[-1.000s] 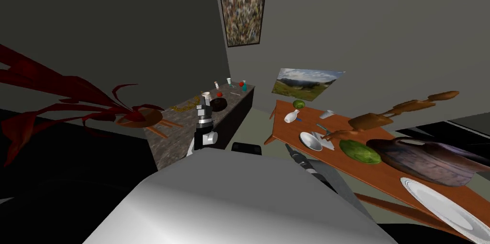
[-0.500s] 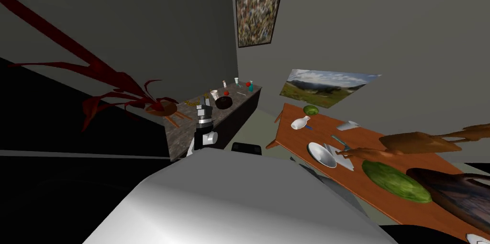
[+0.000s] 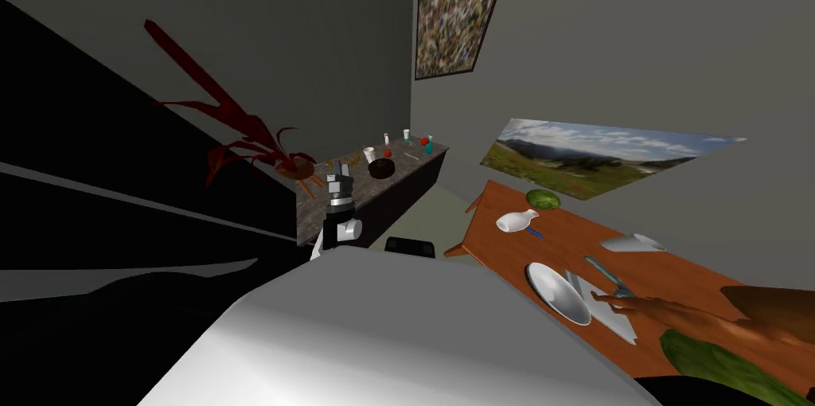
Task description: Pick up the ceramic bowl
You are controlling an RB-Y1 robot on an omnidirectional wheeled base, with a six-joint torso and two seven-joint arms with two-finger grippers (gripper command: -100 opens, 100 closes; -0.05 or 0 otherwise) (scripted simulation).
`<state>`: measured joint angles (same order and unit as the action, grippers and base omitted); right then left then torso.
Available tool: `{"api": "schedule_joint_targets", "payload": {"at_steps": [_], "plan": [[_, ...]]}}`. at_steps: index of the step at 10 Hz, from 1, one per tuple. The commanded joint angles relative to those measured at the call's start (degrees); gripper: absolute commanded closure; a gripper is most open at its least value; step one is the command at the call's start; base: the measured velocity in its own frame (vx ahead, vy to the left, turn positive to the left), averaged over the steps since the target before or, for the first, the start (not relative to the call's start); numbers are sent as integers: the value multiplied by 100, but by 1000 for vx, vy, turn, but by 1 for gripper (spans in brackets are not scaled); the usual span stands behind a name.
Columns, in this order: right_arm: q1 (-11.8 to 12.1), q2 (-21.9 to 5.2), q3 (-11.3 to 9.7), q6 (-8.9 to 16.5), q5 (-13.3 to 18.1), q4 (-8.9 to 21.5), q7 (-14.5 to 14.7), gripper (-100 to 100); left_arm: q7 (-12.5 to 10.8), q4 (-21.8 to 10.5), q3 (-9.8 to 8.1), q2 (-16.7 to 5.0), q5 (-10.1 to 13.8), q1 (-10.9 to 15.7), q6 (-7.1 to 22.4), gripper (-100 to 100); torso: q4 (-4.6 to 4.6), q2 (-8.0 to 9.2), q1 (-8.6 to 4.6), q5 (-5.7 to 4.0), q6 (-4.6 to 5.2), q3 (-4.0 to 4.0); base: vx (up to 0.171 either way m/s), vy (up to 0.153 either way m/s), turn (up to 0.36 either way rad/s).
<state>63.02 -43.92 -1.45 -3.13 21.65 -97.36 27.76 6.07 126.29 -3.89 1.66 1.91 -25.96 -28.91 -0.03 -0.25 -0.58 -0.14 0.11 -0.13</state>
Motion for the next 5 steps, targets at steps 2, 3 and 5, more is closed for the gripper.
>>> {"api": "schedule_joint_targets", "payload": {"at_steps": [2,3,5], "plan": [[227,-232,-74,98,279,457,295,-100,0,0,1,0,0,1,0,0,0,2,4,2,-5,1,20,-91,311],[306,-363,-126,173,381,611,388,-100,0,0,1,0,0,1,0,0,0,3,-8,1,-7,2,35,-124,432],[375,-482,-182,239,475,751,472,-100,0,0,0,0,0,-1,0,0,-1,-4,0,0,1,-2,20,-70,156]]}}
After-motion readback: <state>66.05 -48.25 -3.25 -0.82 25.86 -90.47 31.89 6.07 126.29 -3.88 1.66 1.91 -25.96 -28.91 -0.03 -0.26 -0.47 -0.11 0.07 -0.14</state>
